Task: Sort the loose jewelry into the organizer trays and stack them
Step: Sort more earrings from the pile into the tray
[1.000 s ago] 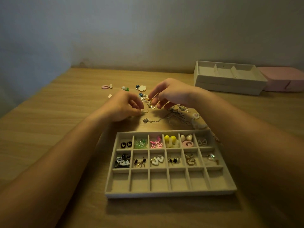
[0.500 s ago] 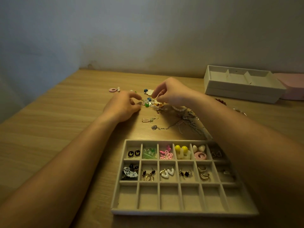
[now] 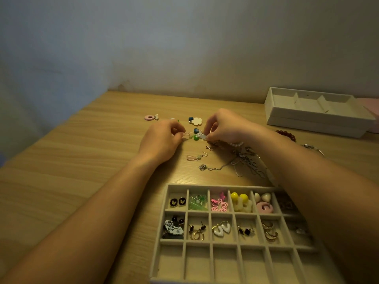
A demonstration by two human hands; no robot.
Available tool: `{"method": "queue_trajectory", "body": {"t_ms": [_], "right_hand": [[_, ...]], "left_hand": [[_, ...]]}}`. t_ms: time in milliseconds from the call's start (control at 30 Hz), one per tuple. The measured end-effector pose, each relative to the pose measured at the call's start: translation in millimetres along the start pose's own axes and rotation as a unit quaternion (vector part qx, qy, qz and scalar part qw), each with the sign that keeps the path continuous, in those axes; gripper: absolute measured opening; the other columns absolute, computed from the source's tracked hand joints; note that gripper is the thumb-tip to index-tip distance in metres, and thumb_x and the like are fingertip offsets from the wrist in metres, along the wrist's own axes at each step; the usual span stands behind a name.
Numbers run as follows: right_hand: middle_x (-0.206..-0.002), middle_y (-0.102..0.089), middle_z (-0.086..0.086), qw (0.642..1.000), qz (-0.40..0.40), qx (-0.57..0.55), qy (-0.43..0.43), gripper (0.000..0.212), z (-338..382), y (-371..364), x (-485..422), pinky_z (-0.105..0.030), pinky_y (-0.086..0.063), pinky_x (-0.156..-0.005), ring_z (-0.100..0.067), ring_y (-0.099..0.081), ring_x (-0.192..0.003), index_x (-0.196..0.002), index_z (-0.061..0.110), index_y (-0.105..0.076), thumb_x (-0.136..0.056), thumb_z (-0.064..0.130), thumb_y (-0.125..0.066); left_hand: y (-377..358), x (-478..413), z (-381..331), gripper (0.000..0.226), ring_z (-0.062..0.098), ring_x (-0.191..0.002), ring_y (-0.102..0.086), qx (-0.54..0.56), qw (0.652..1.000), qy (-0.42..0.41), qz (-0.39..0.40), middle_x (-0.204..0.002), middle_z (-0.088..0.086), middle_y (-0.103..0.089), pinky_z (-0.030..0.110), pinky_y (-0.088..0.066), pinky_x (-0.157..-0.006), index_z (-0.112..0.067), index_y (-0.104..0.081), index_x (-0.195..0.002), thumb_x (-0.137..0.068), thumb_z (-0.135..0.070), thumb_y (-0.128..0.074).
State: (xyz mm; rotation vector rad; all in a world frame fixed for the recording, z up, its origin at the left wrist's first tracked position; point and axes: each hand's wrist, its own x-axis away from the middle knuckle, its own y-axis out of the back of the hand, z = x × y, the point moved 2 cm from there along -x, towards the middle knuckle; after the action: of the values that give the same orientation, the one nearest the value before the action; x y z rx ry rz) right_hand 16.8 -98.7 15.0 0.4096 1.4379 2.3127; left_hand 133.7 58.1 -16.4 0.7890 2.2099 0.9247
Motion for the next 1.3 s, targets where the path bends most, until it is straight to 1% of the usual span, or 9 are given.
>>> {"method": "queue_trajectory", "body": {"t_ms": [333,433,633,733,900,967,1033,1167,1300], "right_hand": [[-0.088,-0.072,0.004,1.000,0.016,-0.013,-0.013,0.009,-10.5,4.6,7.8,-0.032,-0.056,-0.077,-0.013,-0.065,-0.085,-0.085,0.023,-0.077,-0.084,0.014,-0.078],[-0.086,-0.064,0.005,1.000,-0.004,-0.031,-0.001,0.014,-7.2,5.5,6.5,-0.027,-0.048,-0.064,-0.012,-0.059,-0.077,-0.095,0.024,-0.076,-0.085,0.015,-0.078],[-0.079,-0.053,0.011,0.999,-0.002,0.011,0.041,0.017,17.7,-1.6,-3.2,-0.022,-0.038,-0.058,-0.005,-0.050,-0.070,-0.108,0.028,-0.076,-0.091,0.027,-0.073],[-0.080,-0.057,0.014,0.998,-0.001,0.061,0.029,0.019,25.9,-8.1,-9.0,-0.024,-0.042,-0.059,-0.005,-0.056,-0.072,-0.106,0.029,-0.076,-0.087,0.032,-0.076],[-0.089,-0.069,0.008,0.997,0.004,0.069,0.024,0.007,29.4,-10.3,-12.1,-0.030,-0.055,-0.071,-0.014,-0.065,-0.086,-0.091,0.026,-0.076,-0.085,0.028,-0.079],[-0.089,-0.072,0.003,1.000,0.012,0.012,0.024,0.008,24.9,-3.1,-10.2,-0.033,-0.058,-0.076,-0.017,-0.068,-0.086,-0.088,0.021,-0.076,-0.085,0.027,-0.079],[-0.089,-0.073,-0.001,0.996,0.013,-0.091,0.012,0.011,17.8,7.4,-4.5,-0.030,-0.055,-0.069,-0.016,-0.066,-0.078,-0.091,0.015,-0.075,-0.088,0.025,-0.077],[-0.088,-0.069,-0.009,0.948,-0.002,-0.319,-0.023,0.017,0.2,26.0,13.3,-0.024,-0.053,-0.060,-0.013,-0.061,-0.067,-0.103,0.005,-0.074,-0.094,0.018,-0.070],[-0.086,-0.067,-0.010,0.918,0.002,-0.394,-0.037,0.014,-15.4,31.8,21.8,-0.026,-0.056,-0.064,-0.017,-0.064,-0.071,-0.102,0.005,-0.074,-0.097,0.014,-0.066]], "left_hand": [[7.5,10.0,11.6,0.015,-0.006,-0.078,-0.057,0.101,0.994,0.031,-0.006,-0.085,-0.022,-0.064,0.021,-0.045,-0.066,-0.029,-0.073,-0.092,-0.090,-0.014,-0.073],[6.9,9.8,11.1,0.016,-0.006,-0.079,-0.058,0.105,0.994,0.028,-0.003,-0.086,-0.021,-0.065,0.021,-0.045,-0.063,-0.028,-0.074,-0.091,-0.089,-0.012,-0.073],[4.6,10.5,12.3,0.013,-0.006,-0.075,-0.058,0.075,0.997,0.017,0.003,-0.089,-0.015,-0.070,0.019,-0.045,-0.064,-0.027,-0.075,-0.092,-0.087,-0.014,-0.074],[2.9,11.4,11.1,0.015,-0.008,-0.074,-0.058,0.062,0.998,0.008,0.013,-0.091,-0.014,-0.071,0.019,-0.045,-0.070,-0.027,-0.076,-0.095,-0.087,-0.015,-0.073],[2.7,11.4,8.4,0.015,-0.014,-0.067,-0.054,0.056,0.998,-0.003,0.028,-0.089,-0.015,-0.071,0.012,-0.040,-0.065,-0.030,-0.076,-0.095,-0.087,-0.018,-0.073],[3.1,11.2,8.1,0.014,-0.008,-0.067,-0.053,0.058,0.998,0.003,0.029,-0.087,-0.017,-0.069,0.021,-0.042,-0.068,-0.030,-0.076,-0.098,-0.088,-0.022,-0.073],[3.4,10.6,8.8,0.015,-0.005,-0.068,-0.053,0.069,0.997,0.014,0.022,-0.087,-0.018,-0.067,0.025,-0.044,-0.072,-0.030,-0.075,-0.102,-0.089,-0.023,-0.071],[3.5,9.3,9.9,0.018,0.003,-0.088,-0.060,0.075,0.997,0.027,0.014,-0.102,-0.011,-0.069,0.026,-0.047,-0.083,-0.028,-0.073,-0.109,-0.093,-0.024,-0.067],[3.0,8.6,8.4,0.017,0.006,-0.097,-0.062,0.078,0.997,0.027,0.004,-0.105,-0.010,-0.071,0.028,-0.050,-0.088,-0.028,-0.074,-0.106,-0.092,-0.022,-0.066]]}}
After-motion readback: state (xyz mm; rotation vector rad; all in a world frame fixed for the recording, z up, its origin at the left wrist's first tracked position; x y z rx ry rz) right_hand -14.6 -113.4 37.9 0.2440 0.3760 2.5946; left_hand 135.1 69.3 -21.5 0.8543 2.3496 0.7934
